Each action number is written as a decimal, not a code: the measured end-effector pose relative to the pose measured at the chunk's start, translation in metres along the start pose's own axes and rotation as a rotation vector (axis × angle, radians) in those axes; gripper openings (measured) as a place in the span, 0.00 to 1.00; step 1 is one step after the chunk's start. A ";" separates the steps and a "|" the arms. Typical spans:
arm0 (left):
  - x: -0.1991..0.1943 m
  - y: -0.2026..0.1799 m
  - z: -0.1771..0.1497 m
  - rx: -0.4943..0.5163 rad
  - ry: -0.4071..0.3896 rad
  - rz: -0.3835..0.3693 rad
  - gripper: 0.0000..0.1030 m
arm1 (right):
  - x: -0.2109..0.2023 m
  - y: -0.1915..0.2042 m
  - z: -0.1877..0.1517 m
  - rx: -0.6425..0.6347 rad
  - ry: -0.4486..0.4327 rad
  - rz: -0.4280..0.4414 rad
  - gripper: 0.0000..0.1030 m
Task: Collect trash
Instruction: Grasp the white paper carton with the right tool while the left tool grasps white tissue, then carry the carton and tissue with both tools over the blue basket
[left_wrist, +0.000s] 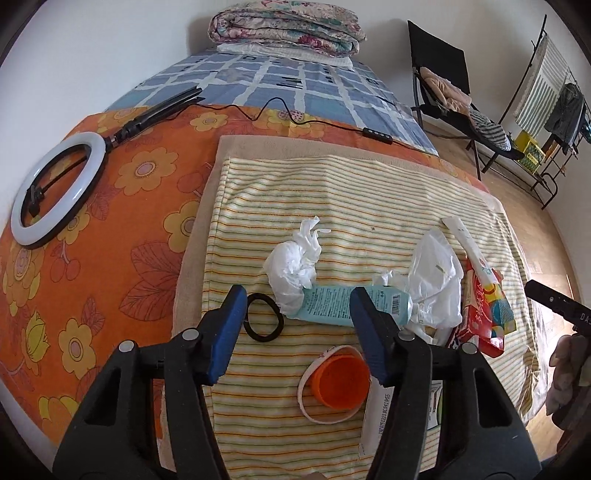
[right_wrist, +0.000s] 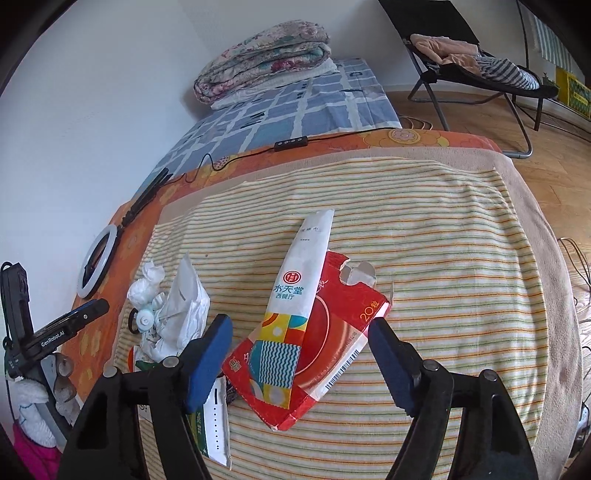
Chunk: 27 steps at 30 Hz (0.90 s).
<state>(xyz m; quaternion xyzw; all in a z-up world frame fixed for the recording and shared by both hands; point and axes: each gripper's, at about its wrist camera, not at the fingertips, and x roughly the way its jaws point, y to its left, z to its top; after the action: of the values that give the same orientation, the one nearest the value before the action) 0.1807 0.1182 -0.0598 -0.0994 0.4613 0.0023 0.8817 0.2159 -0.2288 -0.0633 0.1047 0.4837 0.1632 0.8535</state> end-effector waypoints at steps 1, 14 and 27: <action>0.006 0.001 0.003 -0.004 0.004 0.001 0.55 | 0.006 -0.001 0.005 0.012 0.003 0.003 0.75; 0.060 0.006 0.017 -0.021 0.057 -0.035 0.37 | 0.059 0.029 0.011 -0.140 0.063 -0.157 0.62; 0.060 0.012 0.018 -0.088 0.041 -0.082 0.14 | 0.055 0.019 0.005 -0.131 0.048 -0.184 0.28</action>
<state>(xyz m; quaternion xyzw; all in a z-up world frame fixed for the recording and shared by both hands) 0.2286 0.1280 -0.1010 -0.1570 0.4741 -0.0158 0.8662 0.2433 -0.1898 -0.0981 -0.0002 0.4997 0.1181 0.8581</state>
